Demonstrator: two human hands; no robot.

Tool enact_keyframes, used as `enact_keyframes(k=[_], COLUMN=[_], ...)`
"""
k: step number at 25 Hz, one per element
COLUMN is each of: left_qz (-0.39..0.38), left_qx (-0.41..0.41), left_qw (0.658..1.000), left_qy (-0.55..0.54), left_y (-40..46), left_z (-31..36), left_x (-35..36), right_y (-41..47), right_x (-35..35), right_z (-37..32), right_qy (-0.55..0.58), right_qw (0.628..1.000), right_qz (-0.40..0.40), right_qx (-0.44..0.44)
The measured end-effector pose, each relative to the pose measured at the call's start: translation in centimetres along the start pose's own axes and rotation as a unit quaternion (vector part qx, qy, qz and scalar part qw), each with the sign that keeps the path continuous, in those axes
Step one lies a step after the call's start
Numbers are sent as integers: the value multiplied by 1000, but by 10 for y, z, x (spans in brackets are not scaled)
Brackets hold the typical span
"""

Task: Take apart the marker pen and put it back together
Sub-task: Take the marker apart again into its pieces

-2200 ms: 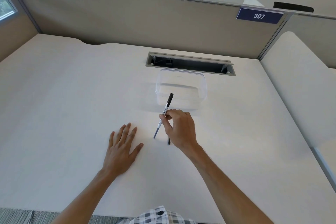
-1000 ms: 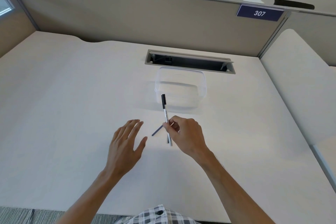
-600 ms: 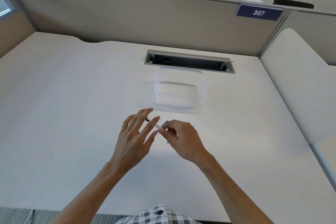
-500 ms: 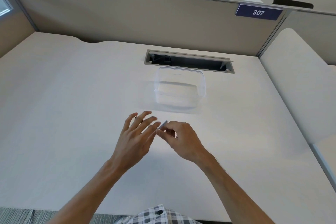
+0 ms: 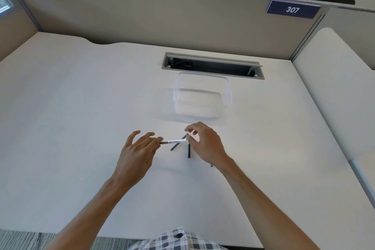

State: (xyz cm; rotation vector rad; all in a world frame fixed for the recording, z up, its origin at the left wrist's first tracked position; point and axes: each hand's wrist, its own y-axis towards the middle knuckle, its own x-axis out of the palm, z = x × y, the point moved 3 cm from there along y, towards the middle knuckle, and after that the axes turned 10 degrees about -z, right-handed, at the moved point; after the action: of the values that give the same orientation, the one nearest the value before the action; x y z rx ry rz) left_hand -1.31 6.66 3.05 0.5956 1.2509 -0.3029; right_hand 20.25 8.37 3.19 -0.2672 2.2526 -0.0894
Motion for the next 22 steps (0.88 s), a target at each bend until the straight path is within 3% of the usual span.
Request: enact_keyframes(k=[4,10,17,22], left_qz=[-26,-42,-46,-46], left_qx=[-20,-29,-34,-42], left_qw=[999,999,998,998], left_qy=[6,10,10,-11], left_y=[-3,-6,-3,-1], left_z=[-7,-12,-14,-12], left_x=[5,7,3,2], right_y=[20,36,38,47], right_x=[18,29,22,-23], right_z=[3,3,1,-6], right_qy=[-126,-206,-210,-161], right_qw=[989,967,968,979], right_qz=[-66,-127,-71,55], right_qx=[-41,-78,-119,-114])
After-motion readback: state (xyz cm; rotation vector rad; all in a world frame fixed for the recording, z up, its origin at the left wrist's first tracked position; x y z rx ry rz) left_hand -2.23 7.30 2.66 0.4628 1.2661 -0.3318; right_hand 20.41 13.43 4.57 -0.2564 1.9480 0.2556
